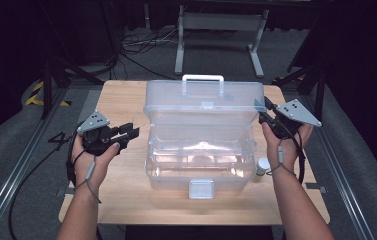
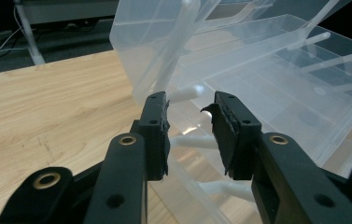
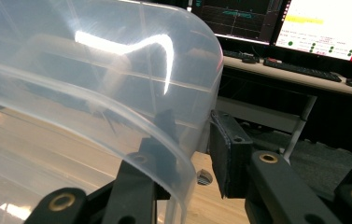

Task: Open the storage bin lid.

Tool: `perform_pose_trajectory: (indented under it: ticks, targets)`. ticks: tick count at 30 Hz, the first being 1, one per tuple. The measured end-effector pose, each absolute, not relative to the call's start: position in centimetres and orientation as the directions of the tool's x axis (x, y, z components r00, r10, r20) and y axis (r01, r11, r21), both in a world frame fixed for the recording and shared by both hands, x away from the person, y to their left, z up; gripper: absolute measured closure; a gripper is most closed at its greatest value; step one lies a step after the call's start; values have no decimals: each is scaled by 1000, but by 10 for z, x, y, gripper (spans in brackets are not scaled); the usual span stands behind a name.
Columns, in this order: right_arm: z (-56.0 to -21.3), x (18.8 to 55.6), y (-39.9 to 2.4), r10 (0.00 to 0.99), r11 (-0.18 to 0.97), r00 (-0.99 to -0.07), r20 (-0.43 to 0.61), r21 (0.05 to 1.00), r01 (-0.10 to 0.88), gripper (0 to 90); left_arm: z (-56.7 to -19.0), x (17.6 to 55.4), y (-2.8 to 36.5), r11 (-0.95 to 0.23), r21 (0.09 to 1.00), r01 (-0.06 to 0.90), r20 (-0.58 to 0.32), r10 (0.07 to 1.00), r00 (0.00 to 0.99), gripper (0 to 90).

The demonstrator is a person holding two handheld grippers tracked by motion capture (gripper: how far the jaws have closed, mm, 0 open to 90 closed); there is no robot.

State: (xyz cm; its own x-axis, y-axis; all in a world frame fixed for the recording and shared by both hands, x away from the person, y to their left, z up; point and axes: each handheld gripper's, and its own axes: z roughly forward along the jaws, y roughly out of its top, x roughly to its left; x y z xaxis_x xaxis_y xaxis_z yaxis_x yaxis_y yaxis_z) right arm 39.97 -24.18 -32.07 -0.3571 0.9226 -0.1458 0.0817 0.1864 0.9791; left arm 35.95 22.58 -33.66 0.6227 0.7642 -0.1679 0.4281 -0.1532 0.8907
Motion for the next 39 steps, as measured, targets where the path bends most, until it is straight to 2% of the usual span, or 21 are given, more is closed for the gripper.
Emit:
perform_pose_trajectory:
  ticks: [15,21,24,30,39]
  targets:
    - [-315,408,-243,921,164,-371,-118,982,96,722,-339,361,229,-159,881,446,-177,762,622,645]
    - [-312,413,-243,922,170,-368,-119,979,110,726,-339,358,231,-150,878,454,-208,734,646,642]
    - [-311,414,-244,923,152,-372,-99,981,118,724,-338,355,229,-170,877,450,-197,727,658,635]
    - [-311,419,-243,925,135,-370,-81,983,122,725,-335,343,226,-192,878,439,-207,674,709,618]
    - [-311,423,-245,923,103,-382,-48,987,126,717,-345,331,213,-284,857,429,-200,584,786,574]
